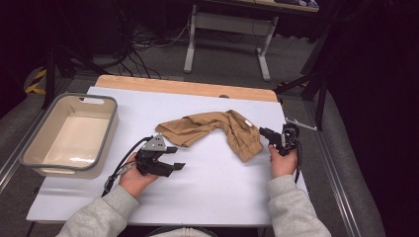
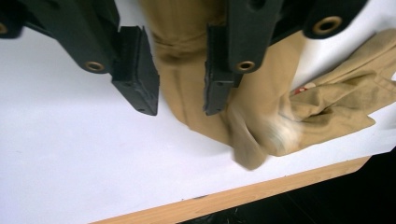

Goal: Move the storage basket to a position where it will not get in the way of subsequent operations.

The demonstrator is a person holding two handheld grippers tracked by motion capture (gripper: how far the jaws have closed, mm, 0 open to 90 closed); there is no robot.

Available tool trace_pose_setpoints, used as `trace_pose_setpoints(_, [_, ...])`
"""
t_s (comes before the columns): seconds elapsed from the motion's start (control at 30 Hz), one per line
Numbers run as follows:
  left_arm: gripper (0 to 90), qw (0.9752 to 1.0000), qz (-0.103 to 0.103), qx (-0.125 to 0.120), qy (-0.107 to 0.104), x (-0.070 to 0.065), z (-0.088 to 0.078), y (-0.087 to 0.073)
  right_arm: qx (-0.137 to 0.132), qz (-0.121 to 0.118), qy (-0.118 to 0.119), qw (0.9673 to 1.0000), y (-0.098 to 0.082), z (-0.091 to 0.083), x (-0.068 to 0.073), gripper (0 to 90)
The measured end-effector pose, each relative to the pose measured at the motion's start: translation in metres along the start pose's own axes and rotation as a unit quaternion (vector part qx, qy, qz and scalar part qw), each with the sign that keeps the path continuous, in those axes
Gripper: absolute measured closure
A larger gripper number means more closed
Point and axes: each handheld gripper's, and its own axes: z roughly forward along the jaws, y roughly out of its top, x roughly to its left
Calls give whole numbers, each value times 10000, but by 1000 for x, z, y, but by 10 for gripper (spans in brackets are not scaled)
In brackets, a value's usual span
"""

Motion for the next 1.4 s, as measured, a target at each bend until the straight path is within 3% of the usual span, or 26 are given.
trace_pose_setpoints(0.13, [336, 10000, 20, 78, -2, 3, 8, 6, -172, -155, -15, 9997, -7, -17, -2, 569])
trace_pose_setpoints(0.27, [338, 9998, 22, 211, 59, 11, 17, 11, -250, -578, -41, 9980, -16, -32, 2, 515])
trace_pose_setpoints(0.3, [340, 9997, 24, 240, 88, 14, 19, 12, -248, -674, 74, 9974, -18, -37, 4, 496])
trace_pose_setpoints(0.33, [342, 9996, 21, 258, 89, 15, 21, 13, -274, -786, 199, 9963, -21, -41, 6, 489])
trace_pose_setpoints(0.47, [347, 9986, 89, 453, 249, 18, 30, 15, -395, -1106, 336, 9925, -29, -53, 15, 415])
trace_pose_setpoints(0.57, [362, 9983, 99, 470, 337, 20, 34, 19, -393, -1374, 402, 9889, -35, -61, 26, 394])
trace_pose_setpoints(0.67, [400, 9978, 45, 506, 435, 25, 38, 22, -426, -1446, 647, 9864, -39, -64, 33, 418])
trace_pose_setpoints(0.83, [476, 9944, 100, 711, 779, 32, 48, 25, -338, -1532, 883, 9837, -44, -63, 44, 424])
trace_pose_setpoints(0.93, [525, 9939, -45, 728, 823, 39, 52, 26, -309, -1517, 993, 9829, -46, -63, 47, 424])
trace_pose_setpoints(1.03, [676, 9926, -52, 850, 868, 43, 57, 27, -285, -1418, 1184, 9824, -48, -62, 48, 424])
trace_pose_setpoints(1.17, [852, 9918, -50, 936, 867, 43, 58, 26, -187, -1458, 1219, 9816, -51, -62, 50, 423])
trace_pose_setpoints(1.3, [877, 9916, -126, 1005, 808, 40, 55, 29, -207, -1480, 1204, 9814, -52, -64, 51, 423])
trace_pose_setpoints(1.4, [879, 9919, -76, 1096, 645, 27, 47, 32, -231, -1498, 1204, 9811, -52, -67, 50, 423])
